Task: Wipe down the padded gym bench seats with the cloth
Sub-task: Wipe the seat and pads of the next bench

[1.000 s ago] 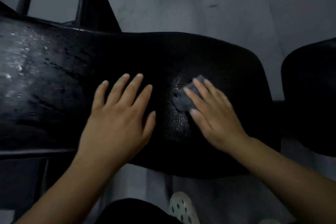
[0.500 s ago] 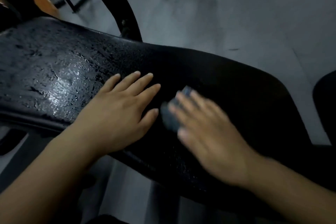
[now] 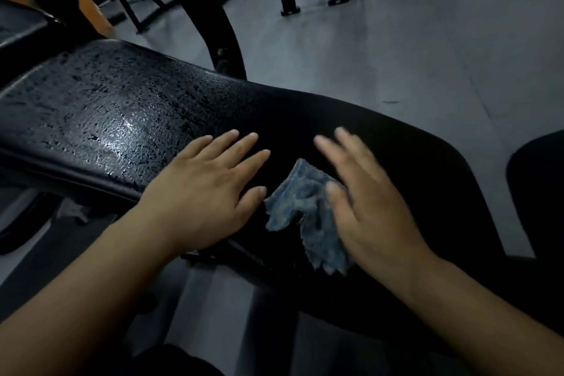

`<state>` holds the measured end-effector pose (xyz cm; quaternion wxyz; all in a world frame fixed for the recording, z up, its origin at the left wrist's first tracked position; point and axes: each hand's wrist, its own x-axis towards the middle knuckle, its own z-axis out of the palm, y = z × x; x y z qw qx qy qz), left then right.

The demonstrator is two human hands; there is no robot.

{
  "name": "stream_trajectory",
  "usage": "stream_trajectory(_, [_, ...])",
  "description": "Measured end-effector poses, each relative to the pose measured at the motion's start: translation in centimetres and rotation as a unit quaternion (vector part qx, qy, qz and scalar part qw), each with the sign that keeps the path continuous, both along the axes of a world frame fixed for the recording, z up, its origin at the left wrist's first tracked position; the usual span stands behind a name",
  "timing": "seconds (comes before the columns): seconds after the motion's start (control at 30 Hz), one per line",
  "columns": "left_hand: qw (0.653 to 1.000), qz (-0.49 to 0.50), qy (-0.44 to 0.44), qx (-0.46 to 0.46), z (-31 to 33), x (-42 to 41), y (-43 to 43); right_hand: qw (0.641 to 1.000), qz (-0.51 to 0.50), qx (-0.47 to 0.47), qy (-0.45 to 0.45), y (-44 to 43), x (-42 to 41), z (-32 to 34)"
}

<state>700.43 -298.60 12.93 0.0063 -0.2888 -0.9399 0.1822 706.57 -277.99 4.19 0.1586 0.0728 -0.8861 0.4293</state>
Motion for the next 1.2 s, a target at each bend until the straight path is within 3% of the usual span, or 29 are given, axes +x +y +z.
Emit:
stream_trajectory(0.1, [0.999,0.030,-0.007,0.021,-0.1,-0.3,1.3,0.983,0.131,0.125,-0.025,-2.2,2.2,-0.2])
stream_trajectory(0.17, [0.998,0.036,-0.013,0.041,-0.3,-1.5,2.4,0.976,0.149,0.148,-0.061,-2.2,2.6,-0.8])
stream_trajectory(0.27, [0.999,0.033,-0.003,0.042,-0.9,-4.2,3.3,0.986,0.094,0.129,-0.057,0.2,-1.5,-1.4])
stream_trajectory(0.37, [0.999,0.031,0.021,0.033,-1.6,-5.3,3.4,0.992,0.002,0.057,-0.116,0.3,-8.5,-0.5])
stream_trajectory(0.5, [0.999,0.028,0.029,0.016,-1.9,-5.0,3.4,0.992,0.089,-0.023,-0.090,-0.4,-5.9,-0.8])
stream_trajectory(0.57, [0.999,0.028,0.029,0.008,-2.0,-5.2,3.5,0.991,0.121,0.023,-0.042,1.9,-3.8,-2.3])
stream_trajectory(0.63, [0.999,0.027,0.020,0.001,-2.1,-5.6,4.0,0.993,0.076,0.085,-0.023,4.0,-6.4,-3.1])
stream_trajectory(0.77, [0.999,0.027,0.027,-0.006,-2.4,-5.7,4.9,0.986,-0.020,0.134,-0.092,2.3,-12.7,-1.7])
stream_trajectory(0.97, [0.999,0.029,0.027,0.011,-2.3,-5.2,5.0,0.985,0.107,0.135,-0.029,4.7,-7.5,-3.7])
stream_trajectory(1.1, [0.999,0.030,0.027,0.027,-2.2,-5.4,5.2,0.983,-0.029,0.152,-0.101,5.0,-15.5,-2.8])
stream_trajectory(1.2, [0.999,0.030,0.032,0.028,-2.1,-5.3,5.3,0.982,-0.031,0.159,-0.102,2.0,-17.5,-0.7])
